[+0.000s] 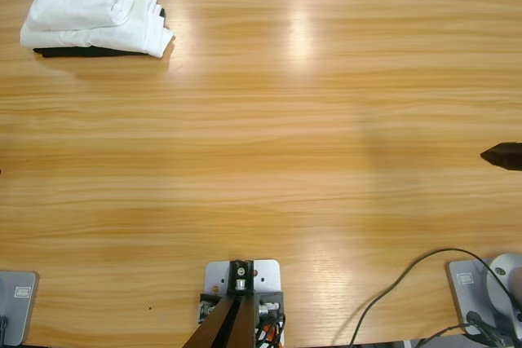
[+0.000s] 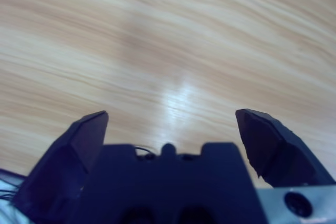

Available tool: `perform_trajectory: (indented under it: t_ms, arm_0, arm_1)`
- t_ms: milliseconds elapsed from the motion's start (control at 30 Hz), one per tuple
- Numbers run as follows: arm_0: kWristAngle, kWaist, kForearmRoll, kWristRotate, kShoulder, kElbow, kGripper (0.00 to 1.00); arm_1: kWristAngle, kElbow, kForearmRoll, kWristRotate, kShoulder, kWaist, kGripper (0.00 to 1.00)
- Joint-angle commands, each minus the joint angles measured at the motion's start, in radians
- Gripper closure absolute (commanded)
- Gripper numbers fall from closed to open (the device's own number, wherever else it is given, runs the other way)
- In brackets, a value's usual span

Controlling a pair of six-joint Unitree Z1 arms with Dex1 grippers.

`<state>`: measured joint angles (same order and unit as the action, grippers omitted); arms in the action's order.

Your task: Fold clothes

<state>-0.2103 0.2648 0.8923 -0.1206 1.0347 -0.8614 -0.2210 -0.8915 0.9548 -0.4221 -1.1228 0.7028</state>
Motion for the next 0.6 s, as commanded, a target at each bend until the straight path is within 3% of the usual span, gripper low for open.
perform_trajectory:
  t_ms: [33,100,267,600]
  arm_0:
    - [-0.021,0.016,-0.039,-0.027,-0.023,0.05,0.004]
    - [-0.02,0.024,-0.039,-0.028,-0.023,0.051,0.003]
    - [-0.018,0.029,-0.046,-0.036,-0.032,0.056,0.004]
    - [-0.018,0.04,-0.046,-0.037,-0.025,0.055,0.002]
  arm_1:
    - [-0.039,0.003,-0.055,0.144,0.022,-0.032,0.052]
    - [-0.024,0.0,-0.056,0.157,-0.002,-0.032,0.0]
    - [-0.015,-0.013,-0.051,0.167,-0.06,-0.032,0.0]
    - [0.008,0.014,-0.079,0.188,0.047,-0.032,0.0]
